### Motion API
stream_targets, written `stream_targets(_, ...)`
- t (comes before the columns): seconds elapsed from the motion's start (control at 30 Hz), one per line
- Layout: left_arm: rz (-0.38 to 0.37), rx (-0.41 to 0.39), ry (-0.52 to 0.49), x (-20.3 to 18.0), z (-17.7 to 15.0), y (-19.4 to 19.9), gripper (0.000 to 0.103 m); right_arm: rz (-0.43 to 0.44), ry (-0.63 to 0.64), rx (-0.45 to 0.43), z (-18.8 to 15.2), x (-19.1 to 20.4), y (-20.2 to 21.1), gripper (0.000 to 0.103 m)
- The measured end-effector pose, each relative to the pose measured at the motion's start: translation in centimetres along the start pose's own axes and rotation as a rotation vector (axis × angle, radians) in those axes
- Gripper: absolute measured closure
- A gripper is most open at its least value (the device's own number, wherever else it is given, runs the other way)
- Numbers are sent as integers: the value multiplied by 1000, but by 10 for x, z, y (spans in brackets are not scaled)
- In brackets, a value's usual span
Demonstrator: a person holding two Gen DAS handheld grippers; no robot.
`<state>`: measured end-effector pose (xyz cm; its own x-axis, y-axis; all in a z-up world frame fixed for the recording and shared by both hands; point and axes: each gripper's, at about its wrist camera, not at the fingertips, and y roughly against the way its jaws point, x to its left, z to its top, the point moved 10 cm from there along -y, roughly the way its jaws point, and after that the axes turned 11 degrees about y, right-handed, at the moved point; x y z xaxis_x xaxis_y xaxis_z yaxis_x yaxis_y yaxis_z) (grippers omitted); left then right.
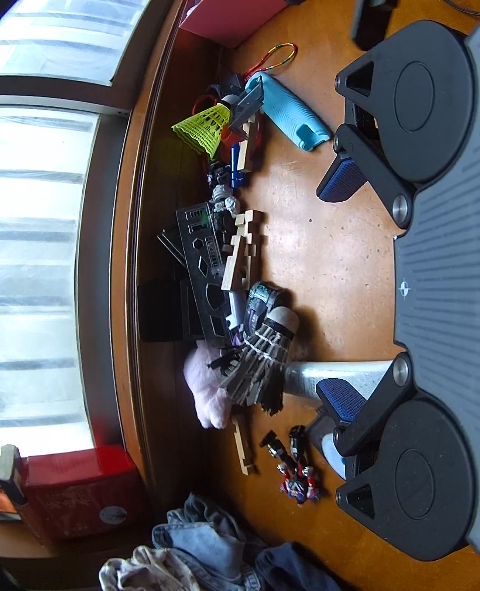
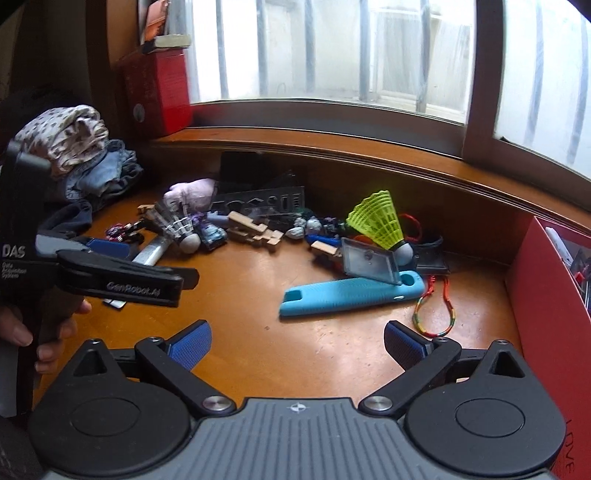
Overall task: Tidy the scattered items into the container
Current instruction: 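Reach the right gripper to the clear square plate and close on it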
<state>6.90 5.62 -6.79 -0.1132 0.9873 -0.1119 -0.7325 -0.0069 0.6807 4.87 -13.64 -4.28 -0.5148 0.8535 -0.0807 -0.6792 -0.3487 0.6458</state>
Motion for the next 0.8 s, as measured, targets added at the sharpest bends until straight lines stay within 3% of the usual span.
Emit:
stream_targets(0.23,-21,13,6,2,0,-10,0,-10,-145,-18,14,-41,-42,2)
stream_targets(0.37,-19,20,9,6,-3,-12,0,-4,-231,-14,20,-62,-72,8)
stream_targets(0.8,55,-17,37,33,-3,-7,0,-53,-196,32,21,-69,-128,17)
